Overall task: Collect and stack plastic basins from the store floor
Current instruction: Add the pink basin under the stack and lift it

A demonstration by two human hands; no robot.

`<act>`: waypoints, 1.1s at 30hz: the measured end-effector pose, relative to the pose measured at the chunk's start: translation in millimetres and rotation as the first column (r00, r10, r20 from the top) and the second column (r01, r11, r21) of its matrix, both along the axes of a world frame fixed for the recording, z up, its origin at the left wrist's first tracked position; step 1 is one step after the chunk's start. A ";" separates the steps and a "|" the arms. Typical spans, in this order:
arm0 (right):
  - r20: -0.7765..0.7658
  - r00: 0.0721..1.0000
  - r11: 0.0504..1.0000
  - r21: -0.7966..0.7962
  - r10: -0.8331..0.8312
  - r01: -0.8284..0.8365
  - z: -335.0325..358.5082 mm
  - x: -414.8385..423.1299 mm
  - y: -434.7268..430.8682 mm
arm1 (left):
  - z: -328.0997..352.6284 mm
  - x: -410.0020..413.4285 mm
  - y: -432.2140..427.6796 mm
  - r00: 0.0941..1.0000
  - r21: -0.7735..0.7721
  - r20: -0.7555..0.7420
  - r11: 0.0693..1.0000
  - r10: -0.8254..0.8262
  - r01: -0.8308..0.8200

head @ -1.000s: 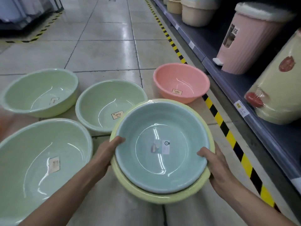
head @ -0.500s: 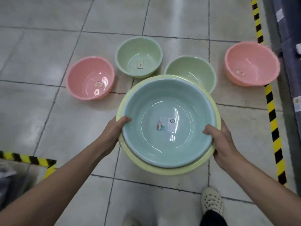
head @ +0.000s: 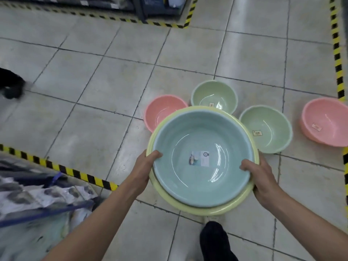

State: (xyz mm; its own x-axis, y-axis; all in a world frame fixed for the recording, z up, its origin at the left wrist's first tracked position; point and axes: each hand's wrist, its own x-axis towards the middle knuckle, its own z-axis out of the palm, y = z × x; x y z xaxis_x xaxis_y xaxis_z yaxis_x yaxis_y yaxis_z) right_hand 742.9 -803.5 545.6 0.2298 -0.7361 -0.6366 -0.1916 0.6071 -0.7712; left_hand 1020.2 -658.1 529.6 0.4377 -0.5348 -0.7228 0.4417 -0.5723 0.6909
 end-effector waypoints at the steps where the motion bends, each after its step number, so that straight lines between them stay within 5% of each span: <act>1: -0.002 1.000 1.000 -0.002 0.016 -0.016 5.2 16.1 -7.3 | 3.4 14.2 -5.7 1.000 0.005 -0.008 1.000 0.023 -0.023; 13: -0.069 0.996 0.995 0.080 0.057 -0.051 -35.3 226.9 -99.7 | -40.2 214.1 -88.9 0.992 0.089 -0.037 0.989 0.119 -0.115; 19: -0.114 0.992 0.985 0.157 -0.046 0.064 -53.5 314.9 -121.7 | -58.9 313.4 -125.2 1.000 0.104 -0.027 0.994 -0.014 0.017; 33: -0.243 0.964 0.985 0.112 -0.103 0.133 -239.6 413.0 -220.5 | -260.2 418.1 -228.4 0.988 0.167 -0.117 0.979 -0.099 0.118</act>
